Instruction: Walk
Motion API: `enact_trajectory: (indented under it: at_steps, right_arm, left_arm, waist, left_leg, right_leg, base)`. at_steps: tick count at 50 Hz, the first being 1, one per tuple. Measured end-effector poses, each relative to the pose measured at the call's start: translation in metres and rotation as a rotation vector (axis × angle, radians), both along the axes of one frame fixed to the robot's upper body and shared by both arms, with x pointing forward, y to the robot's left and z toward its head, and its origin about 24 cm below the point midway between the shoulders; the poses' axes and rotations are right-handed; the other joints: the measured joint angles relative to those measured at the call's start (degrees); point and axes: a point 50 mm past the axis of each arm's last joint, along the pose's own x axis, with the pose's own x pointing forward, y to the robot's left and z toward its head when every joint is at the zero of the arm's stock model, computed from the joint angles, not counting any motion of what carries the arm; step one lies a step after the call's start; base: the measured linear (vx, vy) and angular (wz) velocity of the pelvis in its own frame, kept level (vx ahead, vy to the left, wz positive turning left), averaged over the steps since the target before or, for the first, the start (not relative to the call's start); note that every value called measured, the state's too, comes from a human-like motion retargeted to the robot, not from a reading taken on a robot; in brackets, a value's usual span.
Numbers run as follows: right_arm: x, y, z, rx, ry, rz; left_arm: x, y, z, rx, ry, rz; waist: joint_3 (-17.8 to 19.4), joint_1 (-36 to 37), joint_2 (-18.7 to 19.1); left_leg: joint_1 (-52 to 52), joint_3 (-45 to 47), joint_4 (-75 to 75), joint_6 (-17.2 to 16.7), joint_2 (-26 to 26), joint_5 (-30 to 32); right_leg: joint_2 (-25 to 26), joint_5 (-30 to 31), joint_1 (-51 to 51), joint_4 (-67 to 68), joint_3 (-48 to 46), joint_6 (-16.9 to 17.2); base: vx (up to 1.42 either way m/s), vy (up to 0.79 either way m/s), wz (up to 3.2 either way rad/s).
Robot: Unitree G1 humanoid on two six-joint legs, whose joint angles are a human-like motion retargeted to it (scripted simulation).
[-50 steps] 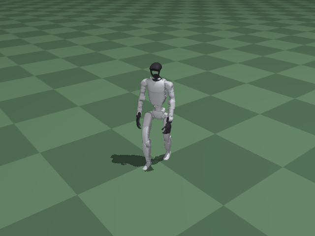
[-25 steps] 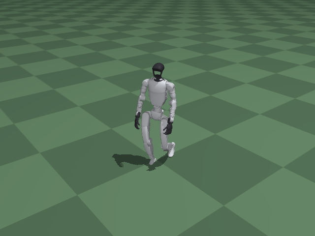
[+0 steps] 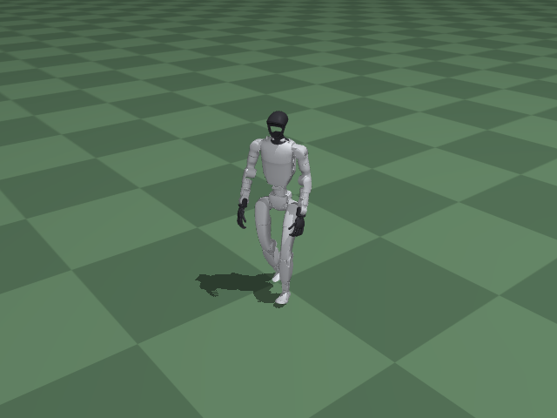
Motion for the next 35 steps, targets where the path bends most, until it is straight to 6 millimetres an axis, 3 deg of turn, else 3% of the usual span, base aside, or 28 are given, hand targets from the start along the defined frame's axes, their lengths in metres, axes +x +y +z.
enact_trajectory:
  at_steps: [7, 12, 20, 23, 27, 35]
  right_arm:
    - [-0.010, 0.001, -0.006, -0.008, 0.039, 0.009]
    - [-0.023, 0.002, -0.012, -0.010, 0.081, 0.014]
    - [-0.034, 0.005, -0.016, 0.003, 0.103, 0.023]
    - [-0.030, 0.006, -0.014, 0.001, 0.079, 0.032]
    - [-0.021, 0.007, -0.009, -0.006, 0.032, 0.046]
    - [-0.007, 0.005, -0.002, -0.023, -0.021, 0.066]
  left_arm:
    - [-0.009, -0.005, -0.003, -0.001, 0.020, -0.028]
    - [-0.010, -0.007, -0.004, 0.013, 0.014, -0.054]
    - [-0.001, -0.004, 0.000, 0.061, -0.035, -0.093]
    - [0.005, -0.002, 0.003, 0.084, -0.061, -0.104]
    - [0.013, 0.001, 0.007, 0.115, -0.093, -0.105]
    - [0.022, 0.001, 0.009, 0.137, -0.112, -0.077]
  waist:
    - [-1.6, -1.0, -2.3]
    - [-2.3, -1.6, -5.2]
    - [-1.8, -3.5, -10.4]
    - [-1.5, -4.5, -11.1]
    - [-1.1, -5.7, -10.5]
    - [-0.1, -7.5, -7.0]
  left_leg:
    - [2.2, 0.1, -7.1, 0.9, -4.7, 3.8]
    - [5.6, 0.4, -6.5, 2.2, -9.1, 5.8]
    - [13.9, 0.7, -10.4, 4.6, -17.1, 6.6]
    - [17.5, 0.6, -13.3, 5.1, -18.7, 6.9]
    - [22.5, 0.3, -17.6, 4.9, -19.0, 7.5]
    - [31.3, 0.1, -24.6, 3.7, -16.5, 7.4]
  right_leg:
    - [-3.9, -4.7, -0.3, 7.9, 0.9, 0.7]
    - [-7.9, -5.3, -0.2, 16.1, 2.4, 3.2]
    - [-16.4, 5.2, -5.3, 38.8, 4.1, 9.6]
    - [-20.0, 6.7, -9.7, 46.9, 3.5, 9.0]
    - [-23.0, 3.4, -15.7, 51.0, 1.8, 6.2]
    - [-22.2, -1.7, -23.8, 36.1, -2.5, 3.3]
  base:
    - [0.00, 0.00, 0.00]
    - [0.03, 0.01, 0.00]
    - [0.00, 0.00, 0.00]
    - [0.00, 0.00, 0.00]
    - [0.00, 0.00, -0.05]
    - [0.00, 0.00, -0.05]
